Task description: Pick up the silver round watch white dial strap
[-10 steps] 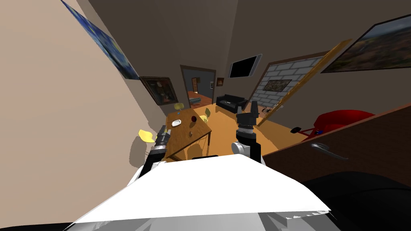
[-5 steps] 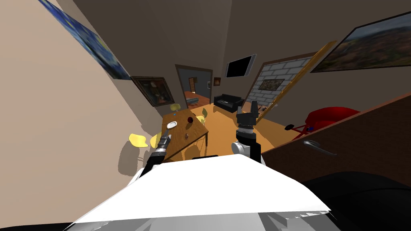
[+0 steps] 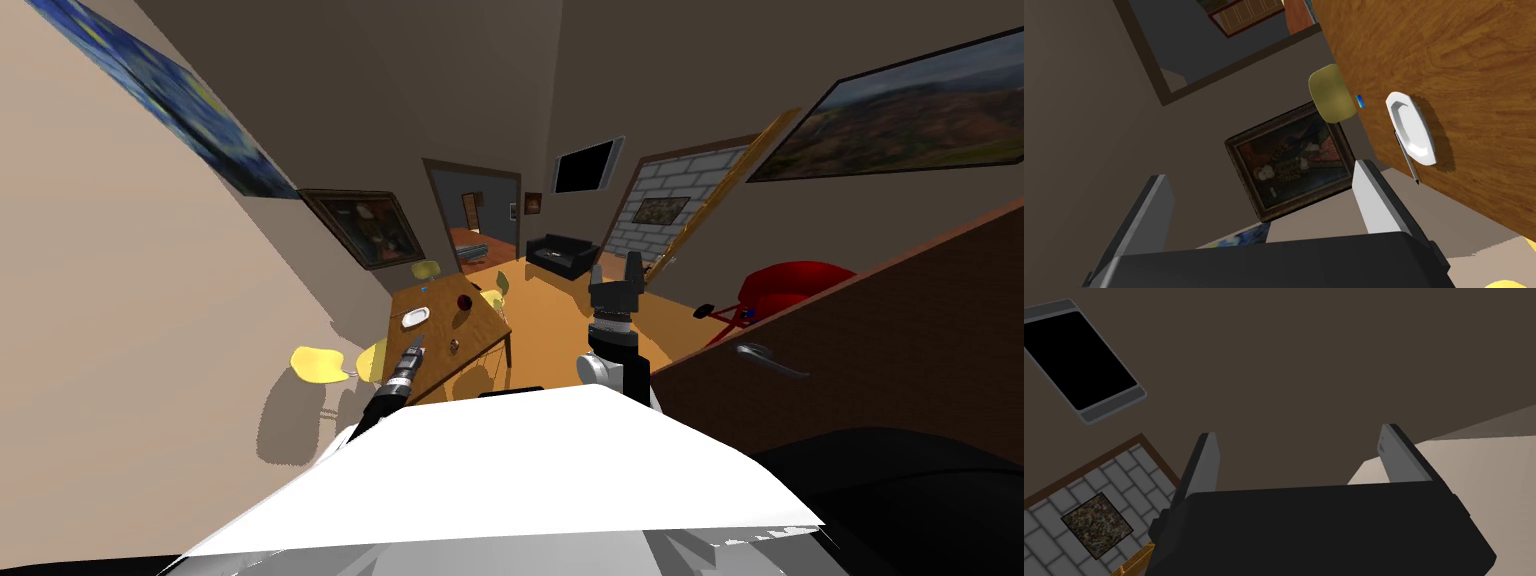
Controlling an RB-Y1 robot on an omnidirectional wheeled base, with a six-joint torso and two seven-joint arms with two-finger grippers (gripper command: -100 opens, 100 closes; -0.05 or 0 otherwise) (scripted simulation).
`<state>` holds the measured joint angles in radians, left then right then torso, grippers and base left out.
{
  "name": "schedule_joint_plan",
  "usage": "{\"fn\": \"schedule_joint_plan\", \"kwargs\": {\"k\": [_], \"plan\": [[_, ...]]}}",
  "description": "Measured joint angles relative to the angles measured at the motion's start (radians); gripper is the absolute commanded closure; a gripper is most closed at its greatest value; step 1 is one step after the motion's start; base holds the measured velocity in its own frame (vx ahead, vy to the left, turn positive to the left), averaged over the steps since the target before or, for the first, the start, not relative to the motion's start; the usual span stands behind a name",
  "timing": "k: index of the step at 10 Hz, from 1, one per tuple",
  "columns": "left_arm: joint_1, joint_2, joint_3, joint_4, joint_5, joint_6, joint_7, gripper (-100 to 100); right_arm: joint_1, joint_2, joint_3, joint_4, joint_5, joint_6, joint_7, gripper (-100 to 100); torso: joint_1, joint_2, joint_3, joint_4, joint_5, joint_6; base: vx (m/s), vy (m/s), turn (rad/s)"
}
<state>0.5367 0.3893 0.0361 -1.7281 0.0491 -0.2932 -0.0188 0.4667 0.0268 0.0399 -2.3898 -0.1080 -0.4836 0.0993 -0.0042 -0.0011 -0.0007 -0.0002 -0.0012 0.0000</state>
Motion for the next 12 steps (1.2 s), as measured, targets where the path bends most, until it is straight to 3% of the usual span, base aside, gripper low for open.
{"fn": "schedule_joint_plan", "kwargs": {"k": [4,6,8,12], "plan": [[-0.003,0.036,-0.013,0.081,-0.012,0.049,-0.023,-100,0.000,0.000,0.000,0.000,0.000,0.000,0.000,0,0.000,0.000,0.000,0.000,0.000,0.000,0.036,-0.055,-0.075],[-0.033,0.055,-0.021,0.149,-0.019,0.072,-0.033,-100,0.000,0.000,0.000,0.000,0.000,0.000,0.000,0,0.001,0.000,0.000,0.000,0.000,0.000,0.049,-0.071,-0.130],[-0.045,0.088,-0.035,0.194,-0.032,0.135,-0.051,-100,0.000,0.000,0.000,0.000,0.000,0.000,0.000,0,-0.003,-0.002,-0.001,0.000,-0.001,0.000,0.060,-0.086,-0.105],[-0.046,0.130,-0.050,0.277,-0.046,0.180,-0.065,-100,0.000,0.000,0.000,0.000,0.000,0.000,0.000,0,0.001,0.001,0.000,0.000,0.000,0.000,0.035,-0.040,-0.071]]}}
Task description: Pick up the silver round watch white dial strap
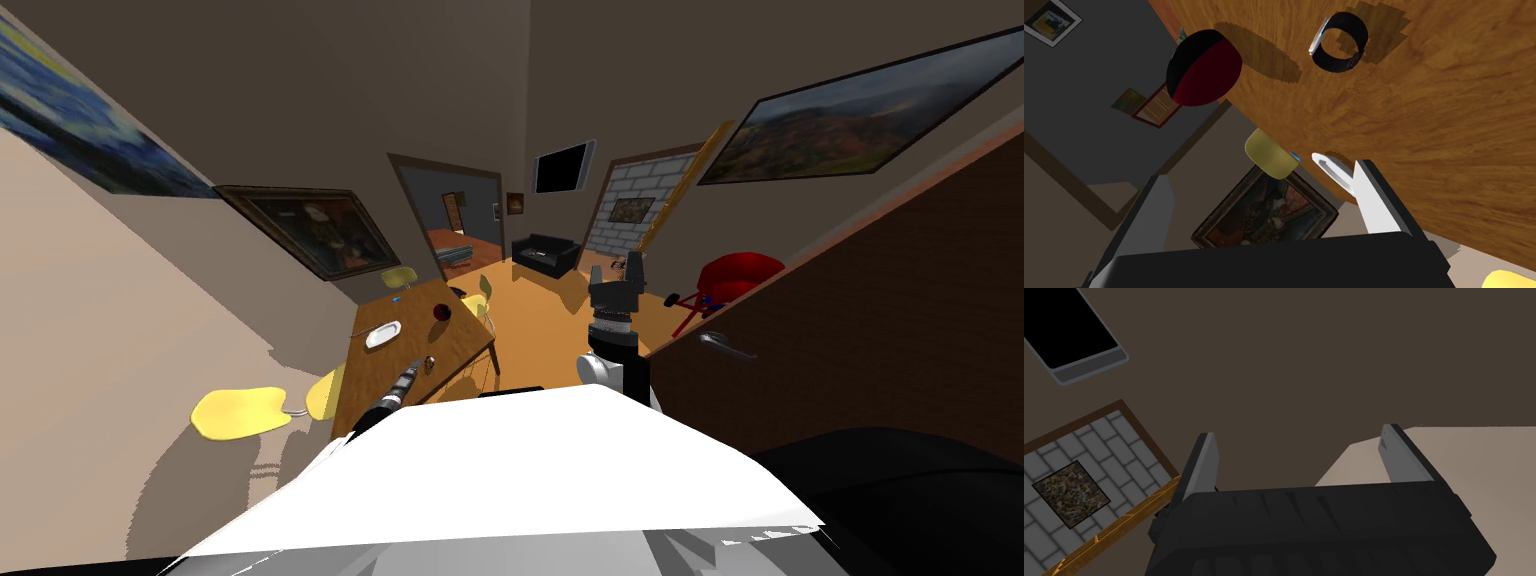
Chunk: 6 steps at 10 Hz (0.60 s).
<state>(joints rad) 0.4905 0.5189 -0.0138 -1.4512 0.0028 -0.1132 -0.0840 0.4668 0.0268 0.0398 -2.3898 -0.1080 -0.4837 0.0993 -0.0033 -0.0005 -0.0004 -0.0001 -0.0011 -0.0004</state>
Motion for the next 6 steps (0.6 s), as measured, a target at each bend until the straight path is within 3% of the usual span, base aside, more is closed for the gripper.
{"fn": "schedule_joint_plan", "kwargs": {"k": [6], "plan": [[-0.058,0.082,-0.043,0.145,-0.024,0.099,-0.011,-100,0.000,0.000,0.000,0.000,0.000,0.000,0.000,0,0.000,-0.001,0.000,0.000,0.000,0.000,0.040,-0.043,-0.096]]}}
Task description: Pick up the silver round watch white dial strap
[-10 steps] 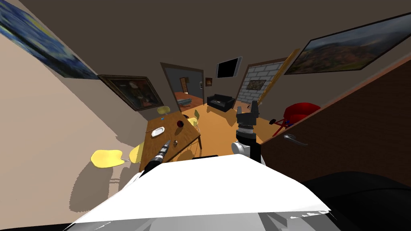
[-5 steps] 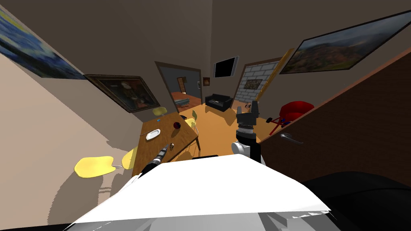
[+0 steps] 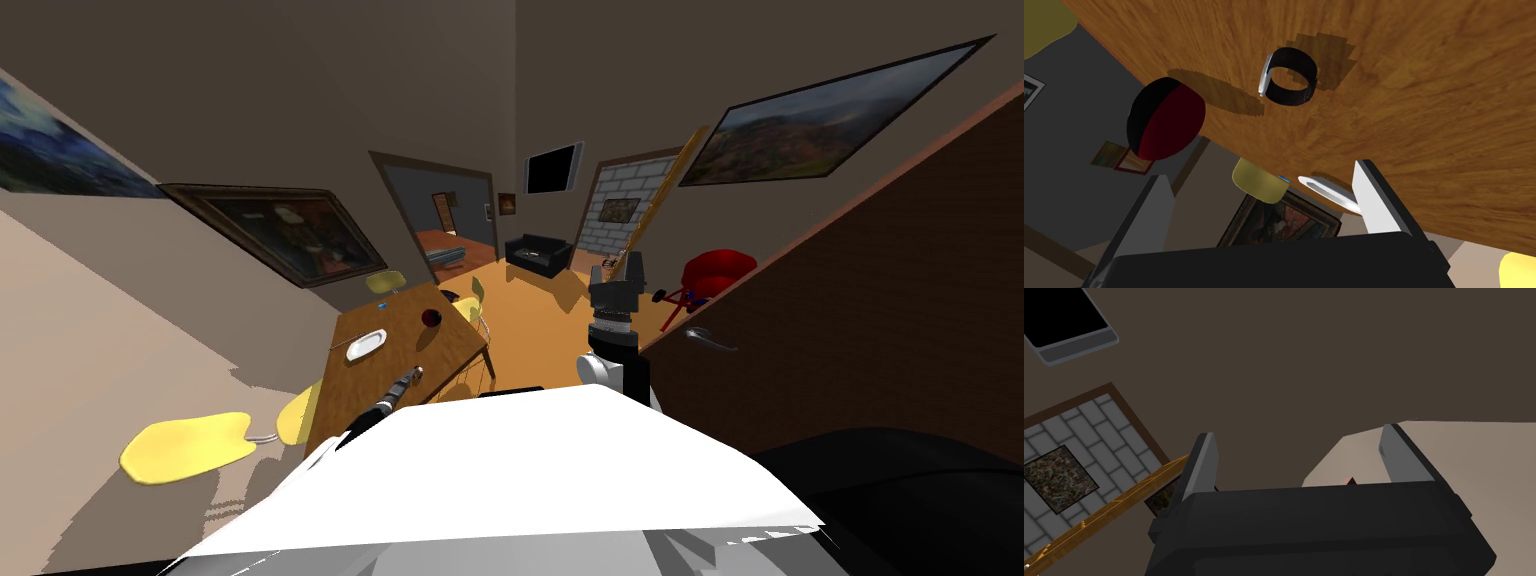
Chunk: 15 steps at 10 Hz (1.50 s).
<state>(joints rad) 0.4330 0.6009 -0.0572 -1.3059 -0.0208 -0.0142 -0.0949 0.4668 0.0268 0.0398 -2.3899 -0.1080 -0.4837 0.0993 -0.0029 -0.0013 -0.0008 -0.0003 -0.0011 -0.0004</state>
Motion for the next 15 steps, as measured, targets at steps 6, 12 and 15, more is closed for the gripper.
{"fn": "schedule_joint_plan", "kwargs": {"k": [6,12,15], "plan": [[-0.059,0.073,-0.059,0.138,-0.048,0.127,-0.014,-100,0.000,0.000,0.000,0.000,0.000,0.000,0.000,0,0.001,0.001,0.000,0.000,0.000,0.000,0.045,-0.037,-0.101],[-0.110,0.103,-0.103,0.202,-0.077,0.196,-0.012,-100,0.000,0.000,0.000,0.000,0.000,0.000,0.000,0,0.002,0.003,0.001,0.000,0.000,-0.001,0.030,-0.021,-0.045],[-0.134,0.107,-0.115,0.282,-0.069,0.133,-0.013,-100,0.000,0.000,0.000,0.000,0.000,0.000,0.000,0,0.000,0.001,0.000,0.000,0.000,-0.001,0.049,-0.031,0.013]]}}
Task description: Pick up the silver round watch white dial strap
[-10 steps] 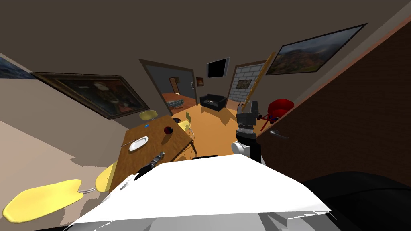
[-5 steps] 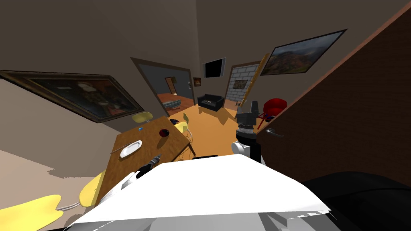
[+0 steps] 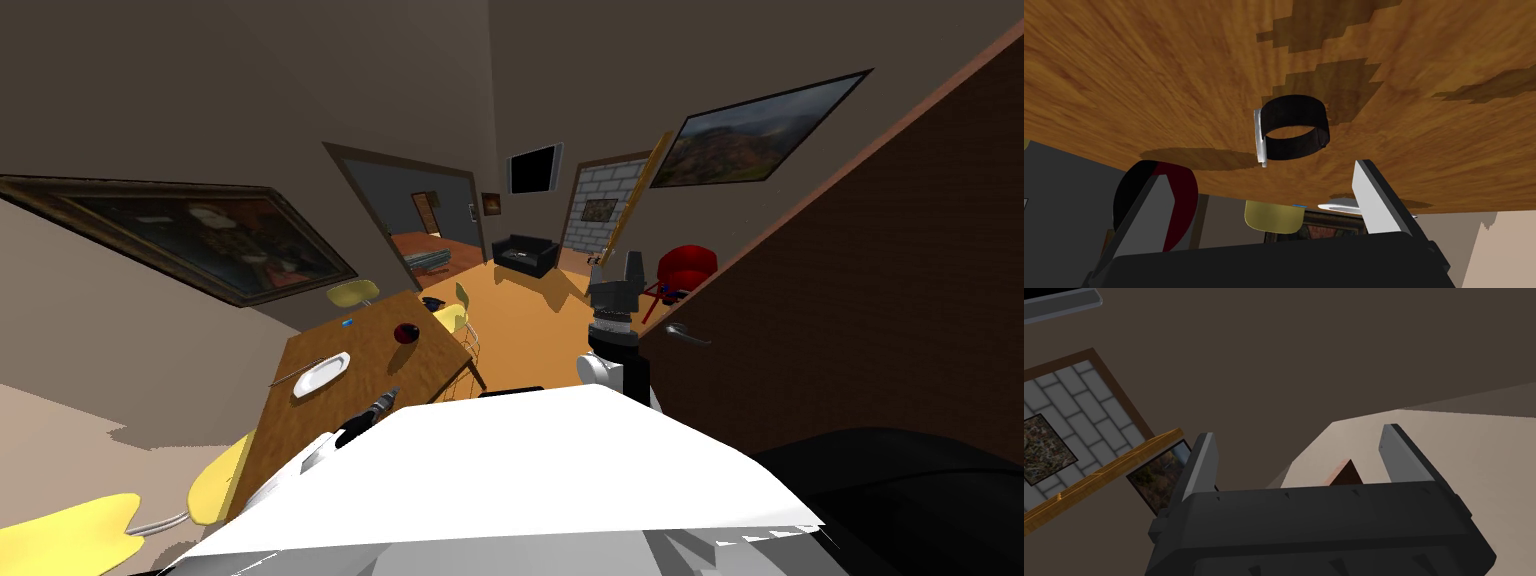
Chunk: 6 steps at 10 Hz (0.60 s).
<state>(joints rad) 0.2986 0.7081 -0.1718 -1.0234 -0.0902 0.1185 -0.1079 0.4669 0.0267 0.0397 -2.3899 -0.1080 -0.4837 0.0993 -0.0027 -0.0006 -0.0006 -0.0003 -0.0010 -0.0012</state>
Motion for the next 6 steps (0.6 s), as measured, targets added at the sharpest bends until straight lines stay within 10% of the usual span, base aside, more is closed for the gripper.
{"fn": "schedule_joint_plan", "kwargs": {"k": [6], "plan": [[-0.045,0.010,-0.022,0.172,0.014,-0.136,-0.002,-100,0.000,0.000,0.000,0.000,0.000,0.000,0.000,0,0.000,0.001,0.000,0.000,0.000,0.000,0.046,-0.028,0.013]]}}
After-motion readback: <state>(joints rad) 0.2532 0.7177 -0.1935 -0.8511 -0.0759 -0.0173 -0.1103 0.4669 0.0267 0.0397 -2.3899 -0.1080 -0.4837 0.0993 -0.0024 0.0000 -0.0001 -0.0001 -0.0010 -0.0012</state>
